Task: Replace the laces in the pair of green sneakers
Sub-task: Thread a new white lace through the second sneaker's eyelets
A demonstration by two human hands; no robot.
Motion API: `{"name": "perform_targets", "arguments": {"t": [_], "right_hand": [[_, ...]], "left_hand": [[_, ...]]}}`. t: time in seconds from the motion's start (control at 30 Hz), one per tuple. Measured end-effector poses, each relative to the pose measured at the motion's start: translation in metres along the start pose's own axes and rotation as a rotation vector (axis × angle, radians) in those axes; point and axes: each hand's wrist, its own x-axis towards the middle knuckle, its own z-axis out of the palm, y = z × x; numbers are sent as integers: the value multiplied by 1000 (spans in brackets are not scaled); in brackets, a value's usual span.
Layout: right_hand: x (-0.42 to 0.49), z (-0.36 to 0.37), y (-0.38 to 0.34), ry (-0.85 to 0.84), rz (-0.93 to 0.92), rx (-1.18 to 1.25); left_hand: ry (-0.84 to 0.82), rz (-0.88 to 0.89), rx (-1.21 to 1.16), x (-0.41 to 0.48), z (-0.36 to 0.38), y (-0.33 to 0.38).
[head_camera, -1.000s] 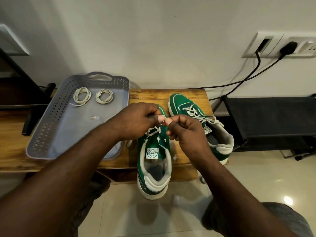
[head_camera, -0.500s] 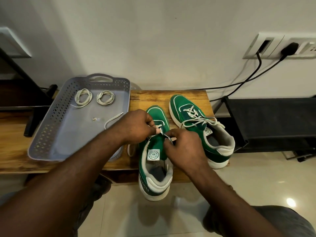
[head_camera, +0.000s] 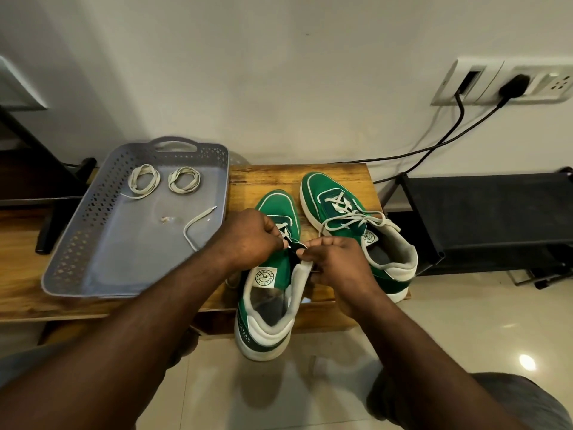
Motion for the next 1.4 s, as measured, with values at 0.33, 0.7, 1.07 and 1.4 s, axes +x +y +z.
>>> {"name": "perform_targets", "arguments": {"t": [0.33, 0.7, 1.07, 1.4], "right_hand": [[-1, -2, 1, -23, 33, 122], [-1, -2, 3, -18, -21, 78], [-4, 1, 5, -23, -107, -82], [-7, 6, 4, -18, -93, -50]], "left_hand": [[-4, -72, -83, -4, 9, 2], [100, -106, -144, -5, 22, 6], [190, -86, -53, -1, 25, 3], [112, -34, 53, -1, 21, 2]]}}
